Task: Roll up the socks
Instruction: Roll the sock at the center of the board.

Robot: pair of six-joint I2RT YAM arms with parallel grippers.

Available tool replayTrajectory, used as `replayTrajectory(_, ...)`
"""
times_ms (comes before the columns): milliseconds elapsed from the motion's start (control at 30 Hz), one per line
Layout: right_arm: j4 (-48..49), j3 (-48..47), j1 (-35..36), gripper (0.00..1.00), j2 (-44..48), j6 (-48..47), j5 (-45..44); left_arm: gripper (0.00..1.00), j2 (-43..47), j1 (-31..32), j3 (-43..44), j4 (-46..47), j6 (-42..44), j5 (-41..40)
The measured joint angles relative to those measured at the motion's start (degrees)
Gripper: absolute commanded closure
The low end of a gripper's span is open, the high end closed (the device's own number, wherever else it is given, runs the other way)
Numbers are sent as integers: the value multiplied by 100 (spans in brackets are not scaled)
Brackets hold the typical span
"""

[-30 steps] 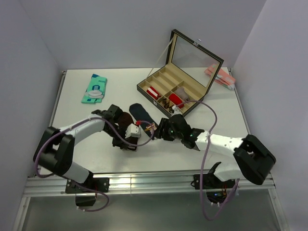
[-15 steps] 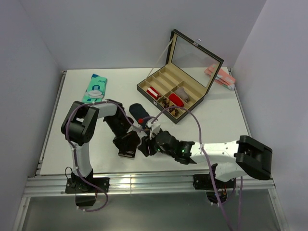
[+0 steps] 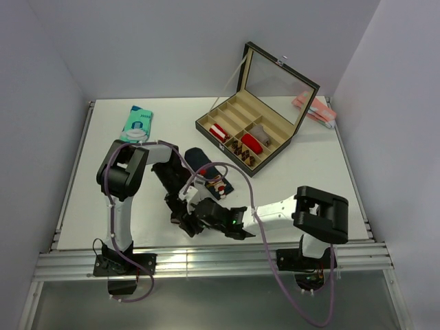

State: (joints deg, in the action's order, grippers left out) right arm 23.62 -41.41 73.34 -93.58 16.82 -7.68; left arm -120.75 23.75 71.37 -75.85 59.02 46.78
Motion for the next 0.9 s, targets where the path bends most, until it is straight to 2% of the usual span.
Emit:
replayTrajectory(367,0,-177,109,43,-444,-179,-297,96,0,-2,66,59,-269,-4)
replayTrajectory(467,-4,-240,109,51,-616,-236,-393,94,0,0,76,66,-282,-4)
replayTrajectory(633,-4,-407,109,54,-846,-297,-590,84,-2,-17,76,70,-278,-9)
replayTrajectory(667,-2,-409,109,56,-857,-297,-623,82,-2,-20,76,74,-273,-9)
replayTrajectory(733,-11,-426,109,74,-879,-310,-706,76,-2,-22,76,83,-275,-11)
replayTrajectory(767,-13,-433,109,79,-890,-330,-730,75,-2,-24,76,94,-271,-11)
replayTrajectory(900,-28,-446,114,92,-901,-299,-791,69,4,-70,76,111,-264,7)
